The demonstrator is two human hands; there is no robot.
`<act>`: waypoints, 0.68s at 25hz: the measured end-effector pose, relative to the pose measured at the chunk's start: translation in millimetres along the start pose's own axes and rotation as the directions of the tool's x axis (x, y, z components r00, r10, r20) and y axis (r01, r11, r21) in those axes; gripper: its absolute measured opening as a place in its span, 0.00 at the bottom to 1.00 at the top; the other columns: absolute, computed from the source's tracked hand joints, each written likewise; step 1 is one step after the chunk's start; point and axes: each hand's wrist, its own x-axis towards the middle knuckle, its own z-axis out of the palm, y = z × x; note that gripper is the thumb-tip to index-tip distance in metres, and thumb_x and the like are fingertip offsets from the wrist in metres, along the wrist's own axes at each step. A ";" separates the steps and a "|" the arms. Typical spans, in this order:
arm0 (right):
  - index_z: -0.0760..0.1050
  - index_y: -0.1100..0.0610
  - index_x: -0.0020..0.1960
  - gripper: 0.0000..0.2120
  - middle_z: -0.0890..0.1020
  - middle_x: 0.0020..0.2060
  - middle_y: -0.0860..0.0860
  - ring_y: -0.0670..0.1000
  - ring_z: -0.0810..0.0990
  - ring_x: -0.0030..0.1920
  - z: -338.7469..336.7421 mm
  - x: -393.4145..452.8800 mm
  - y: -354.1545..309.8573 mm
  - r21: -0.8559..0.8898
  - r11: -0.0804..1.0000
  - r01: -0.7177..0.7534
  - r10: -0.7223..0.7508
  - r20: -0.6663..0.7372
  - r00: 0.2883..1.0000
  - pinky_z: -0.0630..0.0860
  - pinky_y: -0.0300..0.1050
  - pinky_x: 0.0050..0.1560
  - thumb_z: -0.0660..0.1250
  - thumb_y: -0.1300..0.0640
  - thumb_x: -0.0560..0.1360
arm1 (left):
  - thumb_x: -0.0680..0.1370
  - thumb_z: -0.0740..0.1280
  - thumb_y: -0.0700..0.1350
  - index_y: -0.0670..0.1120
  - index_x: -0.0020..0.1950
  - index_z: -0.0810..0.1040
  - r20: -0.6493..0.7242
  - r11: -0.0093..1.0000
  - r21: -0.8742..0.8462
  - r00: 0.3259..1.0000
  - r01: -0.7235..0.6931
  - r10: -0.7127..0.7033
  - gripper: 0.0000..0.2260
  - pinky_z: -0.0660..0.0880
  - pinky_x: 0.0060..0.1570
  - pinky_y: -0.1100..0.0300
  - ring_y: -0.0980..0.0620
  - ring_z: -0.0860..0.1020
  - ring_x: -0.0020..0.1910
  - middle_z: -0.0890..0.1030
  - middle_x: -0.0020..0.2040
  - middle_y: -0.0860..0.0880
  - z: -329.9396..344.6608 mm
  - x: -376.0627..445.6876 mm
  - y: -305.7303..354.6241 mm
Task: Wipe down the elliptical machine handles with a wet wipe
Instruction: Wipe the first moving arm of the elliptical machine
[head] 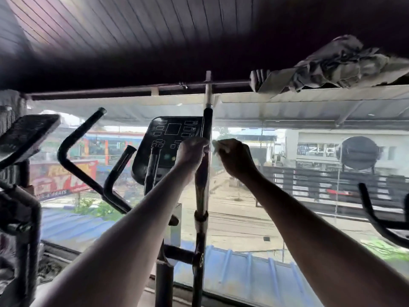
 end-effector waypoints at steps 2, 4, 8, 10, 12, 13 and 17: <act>0.82 0.58 0.45 0.12 0.84 0.48 0.57 0.57 0.81 0.52 28.7 26.7 24.7 -0.060 0.991 0.123 -0.125 -0.017 0.992 0.75 0.45 0.54 0.62 0.56 0.80 | 0.78 0.65 0.46 0.50 0.43 0.80 -0.064 1.000 -0.002 0.998 0.013 -0.013 0.06 0.72 0.43 0.58 0.52 0.75 0.41 0.83 0.42 0.47 5.9 43.9 -16.7; 0.81 0.60 0.54 0.09 0.81 0.56 0.58 0.57 0.78 0.59 52.2 54.6 49.2 -0.095 0.983 0.157 -0.160 -0.022 0.987 0.74 0.48 0.60 0.63 0.59 0.79 | 0.79 0.64 0.49 0.49 0.49 0.80 -0.097 0.997 -0.034 0.992 0.076 -0.079 0.06 0.73 0.44 0.55 0.51 0.74 0.43 0.82 0.46 0.46 11.7 80.5 -32.0; 0.80 0.57 0.58 0.13 0.80 0.59 0.54 0.49 0.75 0.62 84.7 75.4 84.3 -0.037 0.908 0.418 -0.419 -0.134 0.898 0.65 0.32 0.66 0.61 0.56 0.78 | 0.81 0.58 0.59 0.48 0.59 0.77 -0.030 0.979 -0.121 0.986 0.162 -0.166 0.18 0.69 0.41 0.57 0.50 0.75 0.45 0.80 0.51 0.46 15.7 121.8 -47.8; 0.80 0.59 0.58 0.12 0.81 0.59 0.54 0.47 0.76 0.61 89.3 100.4 98.1 0.050 0.884 0.465 -0.455 -0.138 0.880 0.68 0.34 0.62 0.62 0.57 0.79 | 0.80 0.53 0.64 0.48 0.69 0.72 -0.016 0.982 -0.145 0.992 0.120 -0.123 0.26 0.70 0.48 0.53 0.46 0.75 0.54 0.78 0.60 0.43 22.0 144.9 -54.2; 0.79 0.62 0.56 0.11 0.80 0.59 0.57 0.53 0.77 0.61 87.5 150.5 105.5 0.080 0.918 0.388 -0.380 -0.100 0.920 0.71 0.41 0.63 0.61 0.61 0.80 | 0.79 0.50 0.67 0.45 0.72 0.68 -0.033 0.985 -0.157 0.997 0.067 -0.073 0.32 0.69 0.59 0.50 0.46 0.73 0.61 0.74 0.68 0.42 33.1 162.9 -50.6; 0.80 0.64 0.53 0.10 0.81 0.57 0.58 0.56 0.77 0.62 87.9 178.4 109.6 0.086 0.932 0.351 -0.345 -0.082 0.935 0.70 0.45 0.66 0.60 0.62 0.80 | 0.78 0.49 0.69 0.44 0.71 0.69 -0.036 0.987 -0.153 0.998 0.051 -0.057 0.35 0.69 0.61 0.49 0.45 0.73 0.62 0.73 0.70 0.41 40.2 170.9 -47.5; 0.80 0.62 0.52 0.14 0.81 0.55 0.57 0.60 0.71 0.68 108.9 213.3 127.6 0.090 0.900 0.427 -0.420 -0.088 0.903 0.61 0.51 0.73 0.56 0.58 0.81 | 0.76 0.47 0.72 0.40 0.58 0.79 -0.005 0.990 -0.126 0.997 0.071 -0.072 0.40 0.78 0.39 0.57 0.43 0.82 0.42 0.84 0.46 0.40 55.5 187.8 -30.8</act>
